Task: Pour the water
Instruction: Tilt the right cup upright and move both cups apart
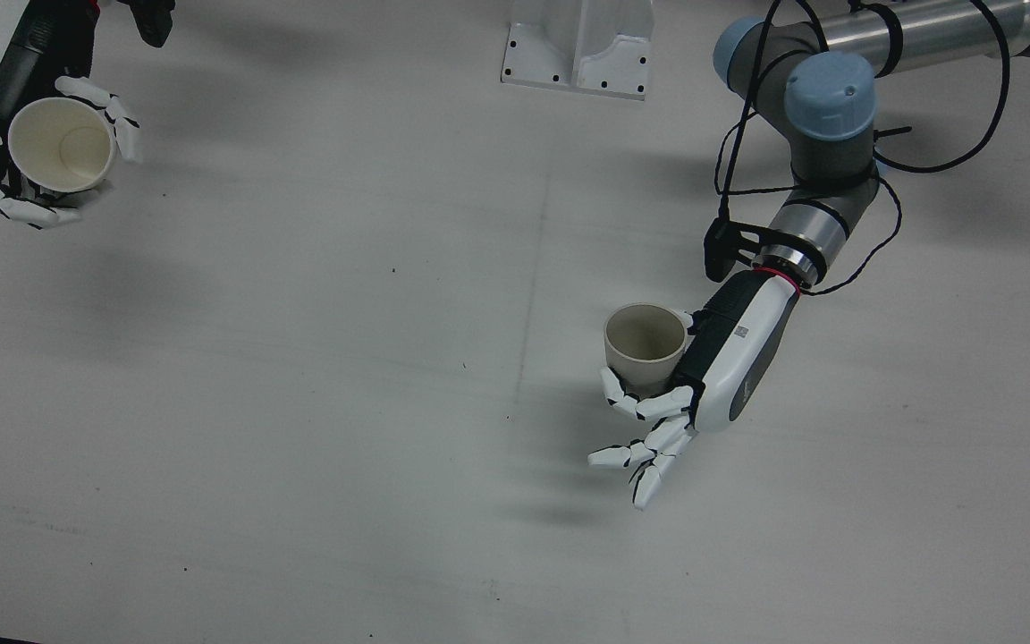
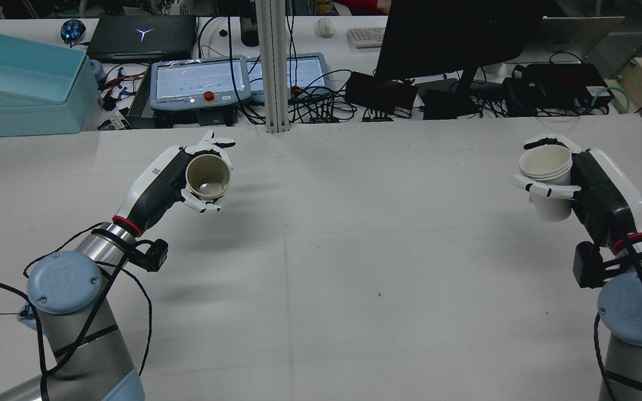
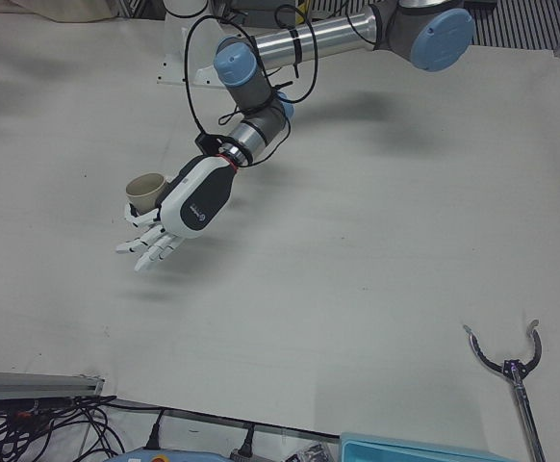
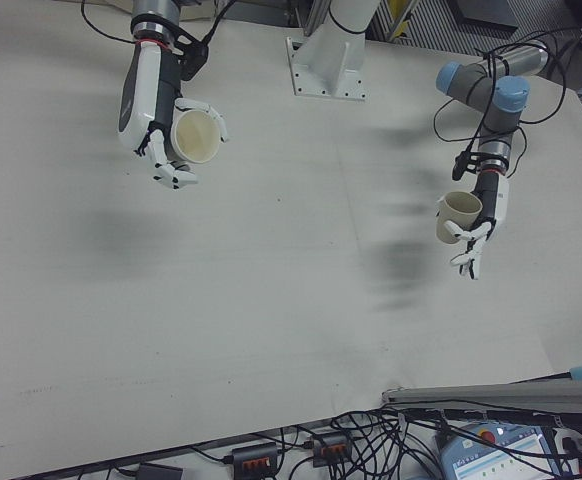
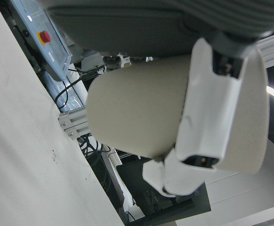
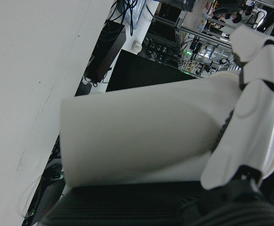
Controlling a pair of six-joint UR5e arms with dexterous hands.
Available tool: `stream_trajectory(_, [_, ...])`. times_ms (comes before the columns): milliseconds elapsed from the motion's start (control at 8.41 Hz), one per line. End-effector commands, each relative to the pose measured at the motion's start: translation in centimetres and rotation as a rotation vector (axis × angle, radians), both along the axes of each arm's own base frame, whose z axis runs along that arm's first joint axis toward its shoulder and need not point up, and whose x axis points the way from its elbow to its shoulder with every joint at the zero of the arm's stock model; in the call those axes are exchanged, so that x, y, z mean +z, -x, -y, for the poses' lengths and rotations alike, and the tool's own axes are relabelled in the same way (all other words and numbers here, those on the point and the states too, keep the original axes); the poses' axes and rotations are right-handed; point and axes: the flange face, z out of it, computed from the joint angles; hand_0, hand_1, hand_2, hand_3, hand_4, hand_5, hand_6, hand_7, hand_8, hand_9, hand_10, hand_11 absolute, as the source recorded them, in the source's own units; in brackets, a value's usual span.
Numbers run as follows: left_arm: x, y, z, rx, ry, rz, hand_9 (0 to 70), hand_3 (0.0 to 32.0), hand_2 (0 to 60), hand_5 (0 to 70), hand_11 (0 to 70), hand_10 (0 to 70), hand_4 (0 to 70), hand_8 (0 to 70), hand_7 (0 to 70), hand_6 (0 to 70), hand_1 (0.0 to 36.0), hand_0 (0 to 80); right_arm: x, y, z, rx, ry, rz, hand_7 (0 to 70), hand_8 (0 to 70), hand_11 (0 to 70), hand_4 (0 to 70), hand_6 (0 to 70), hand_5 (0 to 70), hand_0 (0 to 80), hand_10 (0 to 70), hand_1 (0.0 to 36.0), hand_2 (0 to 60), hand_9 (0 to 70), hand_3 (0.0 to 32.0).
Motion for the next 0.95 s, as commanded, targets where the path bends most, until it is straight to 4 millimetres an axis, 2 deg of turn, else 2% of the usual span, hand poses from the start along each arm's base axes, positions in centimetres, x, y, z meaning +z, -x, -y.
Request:
stream_trajectory(0, [2.2, 3.9, 1.8, -0.019, -0.014, -0.003, 3.5, 0.0, 60.0, 70.0, 10.6, 5.7, 69.0, 2.2, 21.2, 16.1, 36.0, 73.2, 6.6, -2.5, 0.5, -0.061, -0.125, 0.020, 52.7, 43.0, 70.0, 18.4, 33.1, 44.9, 50.9, 51.3, 16.4, 29.4, 60.5, 0.0])
stream_trajectory(119, [2.2, 4.6, 2.3, -0.033, -0.016, -0.005, 3.3, 0.0, 60.0, 70.0, 10.6, 5.7, 67.9, 2.1, 20.5, 15.6, 36.0, 73.2, 9.3, -6.1, 4.9, -0.141, -0.236, 0.019, 57.0, 45.8, 70.0, 22.0, 36.7, 47.2, 50.3, 55.5, 15.4, 31.3, 64.5, 0.0])
stream_trajectory(238, [2.6, 5.4, 2.8, -0.047, -0.016, -0.005, 3.3, 0.0, 60.0, 70.0, 10.6, 5.6, 66.8, 2.1, 20.2, 15.3, 36.0, 72.4, 12.4, -12.6, 10.7, -0.216, -0.402, -0.018, 61.0, 49.3, 70.0, 25.2, 40.1, 49.3, 50.4, 60.3, 15.5, 34.2, 69.0, 0.0])
stream_trajectory(357, [6.6, 6.7, 2.2, -0.044, 0.002, 0.021, 3.4, 0.0, 60.0, 70.0, 10.7, 5.7, 65.6, 2.0, 19.8, 15.2, 36.0, 71.4, 16.4, -15.3, 14.7, -0.225, -0.410, -0.024, 63.4, 51.5, 70.0, 29.1, 43.6, 51.1, 51.7, 62.5, 16.7, 36.6, 70.0, 0.0])
stream_trajectory(475, [9.6, 8.6, 2.3, -0.037, 0.022, 0.020, 3.6, 0.0, 60.0, 70.0, 10.7, 5.7, 65.3, 2.2, 19.7, 15.3, 36.0, 70.2, 18.9, -15.6, 14.8, -0.225, -0.382, -0.023, 70.0, 57.5, 70.0, 43.1, 55.7, 55.9, 51.8, 60.7, 17.6, 46.0, 70.0, 0.0])
stream_trajectory(594, [11.8, 9.9, 2.2, -0.019, 0.029, -0.004, 3.8, 0.0, 60.0, 70.0, 10.9, 5.9, 65.9, 2.2, 20.0, 15.7, 36.0, 69.8, 21.4, -15.6, 14.7, -0.227, -0.379, -0.027, 70.0, 59.4, 70.0, 53.5, 62.7, 59.1, 52.1, 58.3, 18.2, 50.6, 70.0, 0.0])
stream_trajectory(832, [16.8, 12.9, 1.1, -0.030, 0.034, -0.042, 4.1, 0.0, 60.0, 70.0, 11.6, 6.3, 68.8, 2.4, 21.2, 16.6, 36.0, 76.4, 28.3, -15.7, 14.7, -0.216, -0.385, -0.027, 70.0, 58.9, 70.0, 51.4, 60.7, 56.8, 51.2, 58.6, 17.3, 51.0, 70.0, 0.0])
